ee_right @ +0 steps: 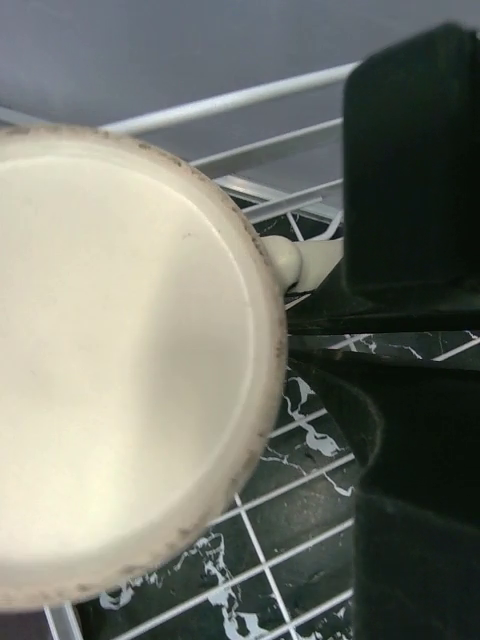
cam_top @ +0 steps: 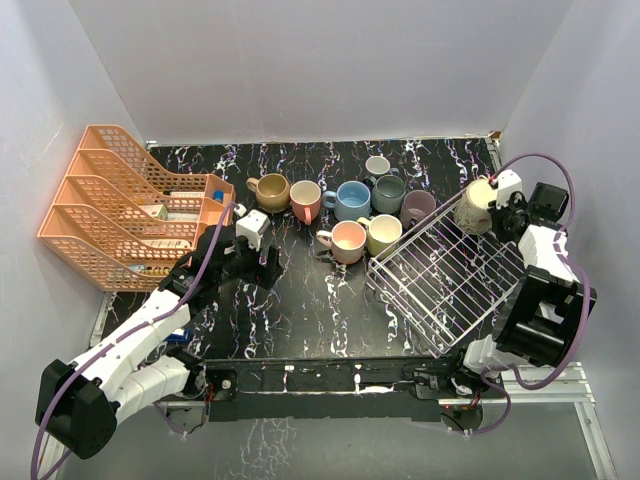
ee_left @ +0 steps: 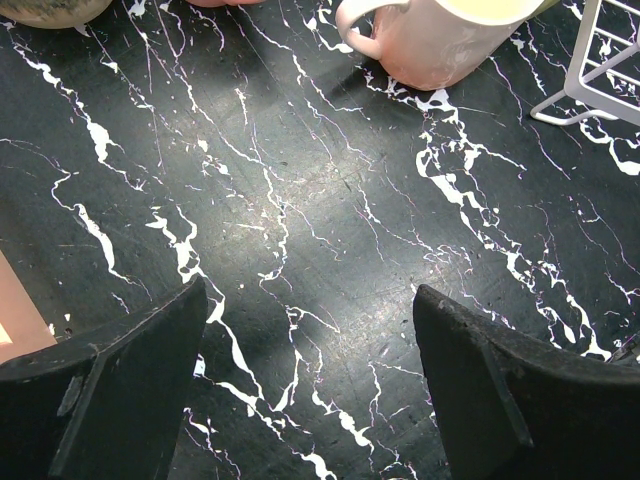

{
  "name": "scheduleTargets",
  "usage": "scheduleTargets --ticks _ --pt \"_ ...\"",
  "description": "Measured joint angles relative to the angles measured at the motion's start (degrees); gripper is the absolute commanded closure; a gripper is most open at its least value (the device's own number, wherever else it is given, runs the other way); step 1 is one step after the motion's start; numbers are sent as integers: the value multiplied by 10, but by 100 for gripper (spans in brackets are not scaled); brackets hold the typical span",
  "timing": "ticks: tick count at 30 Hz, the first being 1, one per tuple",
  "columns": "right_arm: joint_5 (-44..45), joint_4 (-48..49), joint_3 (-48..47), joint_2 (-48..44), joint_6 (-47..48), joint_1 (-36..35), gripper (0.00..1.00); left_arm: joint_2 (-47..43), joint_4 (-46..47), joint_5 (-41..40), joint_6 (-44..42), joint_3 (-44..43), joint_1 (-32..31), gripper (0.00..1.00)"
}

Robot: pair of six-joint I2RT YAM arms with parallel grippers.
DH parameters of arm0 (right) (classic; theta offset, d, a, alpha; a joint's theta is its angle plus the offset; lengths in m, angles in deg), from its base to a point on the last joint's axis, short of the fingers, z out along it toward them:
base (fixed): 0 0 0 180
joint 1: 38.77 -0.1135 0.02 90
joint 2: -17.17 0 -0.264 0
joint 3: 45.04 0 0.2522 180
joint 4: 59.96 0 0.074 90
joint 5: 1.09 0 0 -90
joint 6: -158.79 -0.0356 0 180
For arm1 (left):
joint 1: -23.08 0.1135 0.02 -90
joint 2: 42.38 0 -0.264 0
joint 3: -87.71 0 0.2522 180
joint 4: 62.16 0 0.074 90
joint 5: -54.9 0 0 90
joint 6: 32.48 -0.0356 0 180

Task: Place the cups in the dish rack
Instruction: Adjust the cup in the dish rack.

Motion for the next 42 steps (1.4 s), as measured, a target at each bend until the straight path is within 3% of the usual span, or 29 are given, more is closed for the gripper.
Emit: scheduleTargets --ticks 22,33,37,42 --pt "74 33 -61 47 -16 -5 85 0 0 1 -2 0 0 21" --pt "47 -51 -113 42 14 -5 80 -8 1 7 3 0 0 20" --pt "14 -103 -110 -2 49 -5 75 -24 11 26 43 0 0 18" --pt "-75 -195 -110 -49 93 -5 67 -44 35 62 163 -5 0 17"
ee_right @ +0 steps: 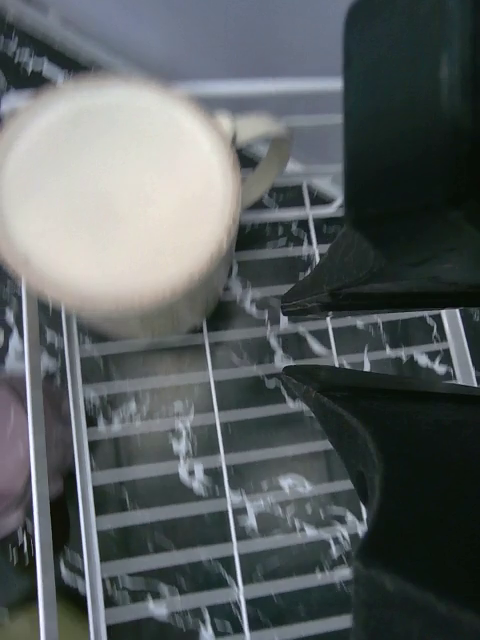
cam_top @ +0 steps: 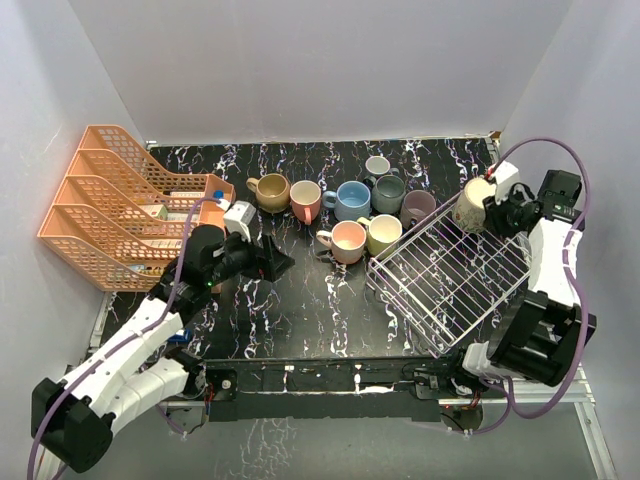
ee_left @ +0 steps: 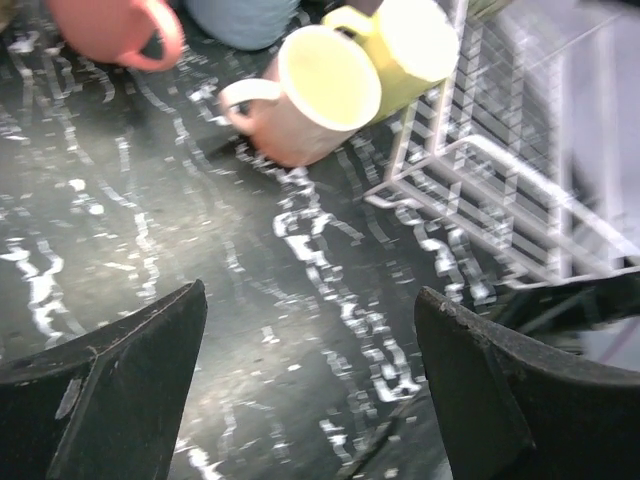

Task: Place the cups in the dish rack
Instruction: Adjust the cup in the dish rack, then pick up the cup at the center of the board.

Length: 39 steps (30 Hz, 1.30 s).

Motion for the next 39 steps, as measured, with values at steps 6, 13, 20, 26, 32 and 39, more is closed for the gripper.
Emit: scheduleTargets --ticks 6,13,20,26,32,39 --pt "-139 -138 5 -30 40 -65 61 -49 90 56 182 30 0 20" --pt "-213 -117 79 -157 -16 -235 62 -94 131 76 325 99 0 24" --pt "-170 -67 137 -182 -61 -315 62 -108 119 74 378 100 0 28" --pt "-149 -35 166 -184 -94 -315 61 16 -15 35 294 -48 0 34" --pt "-142 7 169 -194 -122 -297 60 143 -128 -78 186 -195 -45 33" --pt "-210 52 207 -221 -150 -218 59 303 -165 -68 -14 -329 -83 26"
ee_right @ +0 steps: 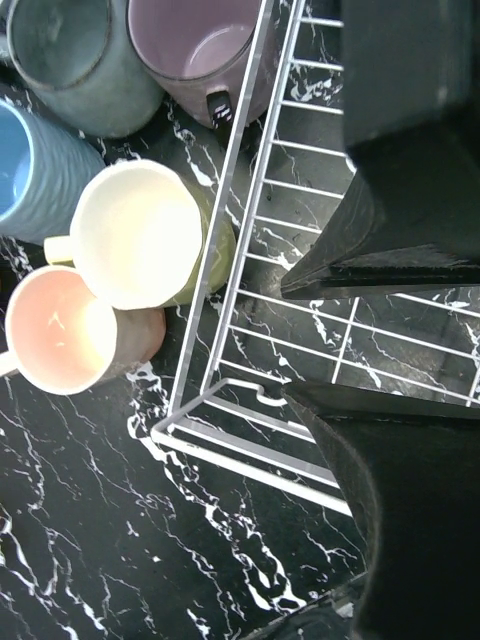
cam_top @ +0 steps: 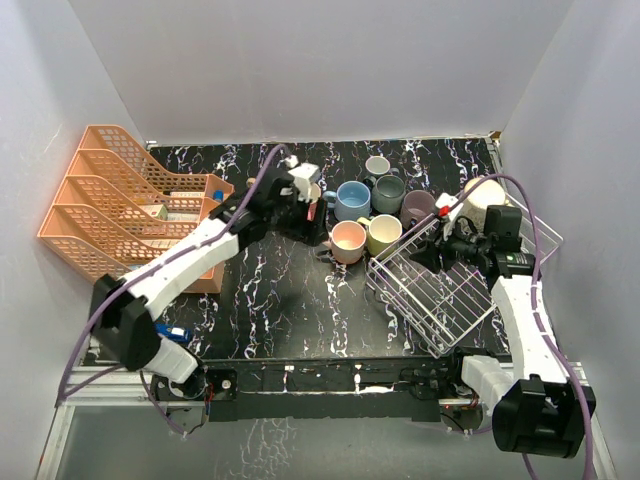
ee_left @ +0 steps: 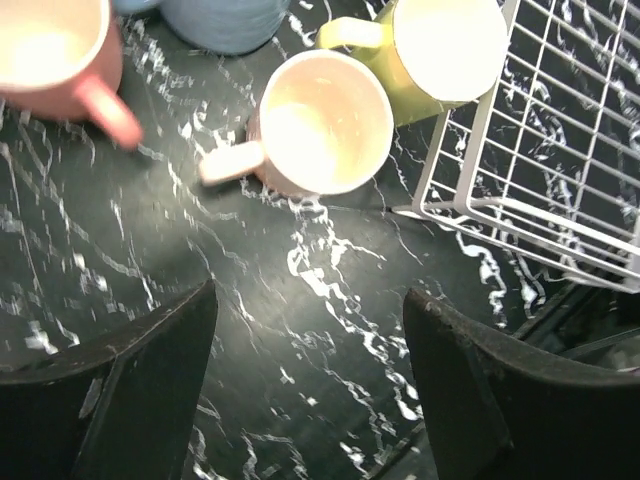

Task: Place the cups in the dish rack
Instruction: Pick up the cup at the center of the board.

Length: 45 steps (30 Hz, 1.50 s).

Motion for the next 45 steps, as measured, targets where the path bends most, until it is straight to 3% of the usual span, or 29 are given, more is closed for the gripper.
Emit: scheduleTargets --ticks 7,12,20,27,36,45 --pt "-26 24 10 -18 -15 29 59 215 -78 69 -157 -196 2 29" --pt "-18 33 15 -23 -20 29 59 372 -158 73 -209 -363 2 39" --pt "-8 39 19 -42 -29 29 59 490 -239 46 -236 -488 2 60" --pt "-8 41 21 -44 -30 29 59 509 -262 46 -238 -510 0 72" --pt "-8 42 28 -43 -30 29 59 506 -255 43 -232 -500 -5 100" --pt "-8 42 28 -38 -30 29 58 442 -204 44 -217 -394 -4 100"
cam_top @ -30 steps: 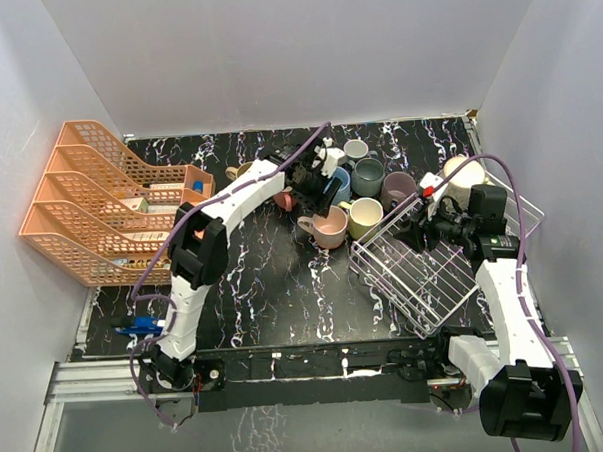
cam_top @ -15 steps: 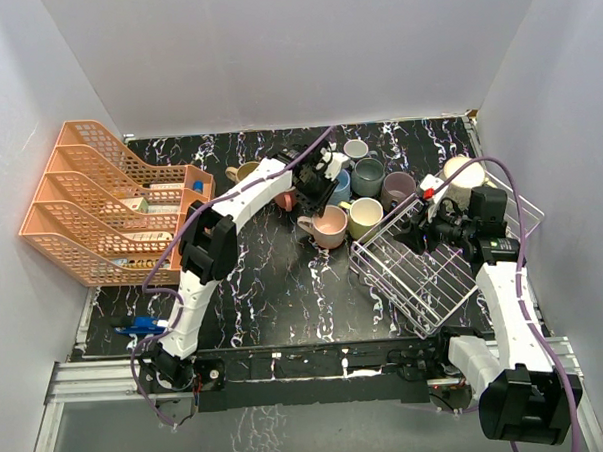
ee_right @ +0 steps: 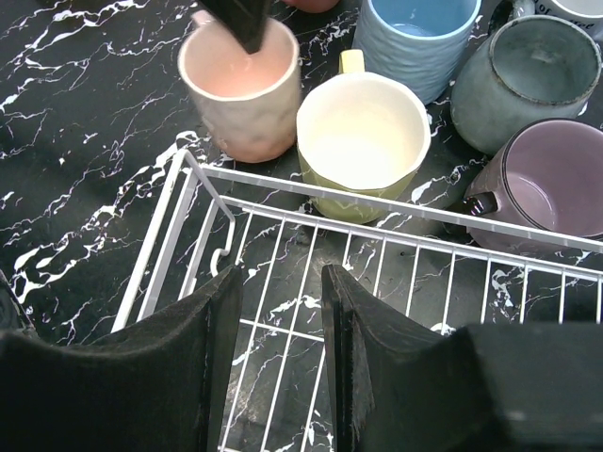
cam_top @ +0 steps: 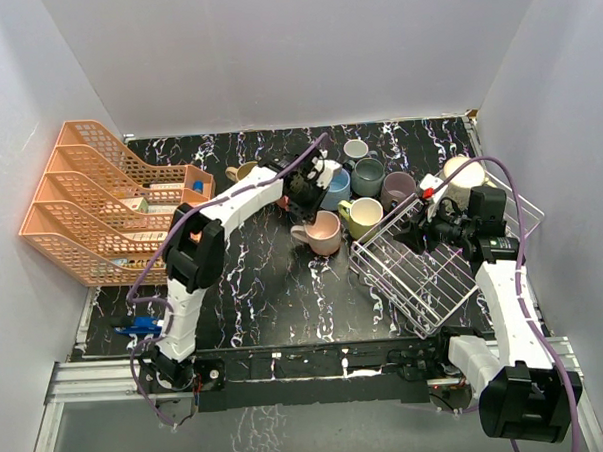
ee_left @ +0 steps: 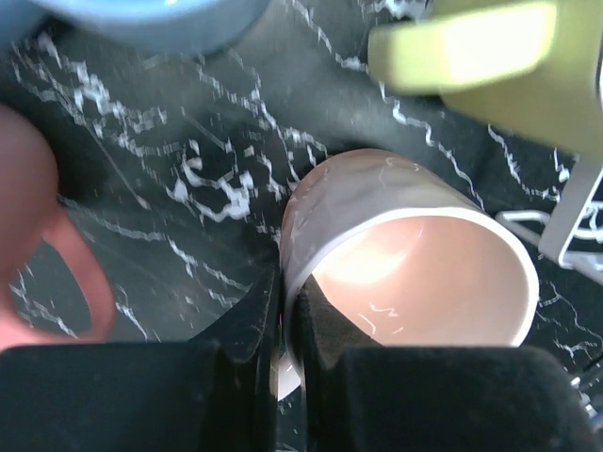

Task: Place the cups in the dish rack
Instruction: Pick up the cup at the center of the board.

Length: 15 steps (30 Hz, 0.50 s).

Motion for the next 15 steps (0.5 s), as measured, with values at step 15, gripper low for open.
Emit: scheduleTargets --ticks 15 --pt "-38 -2 6 2 9 0 52 -437 227 3 176 429 12 100"
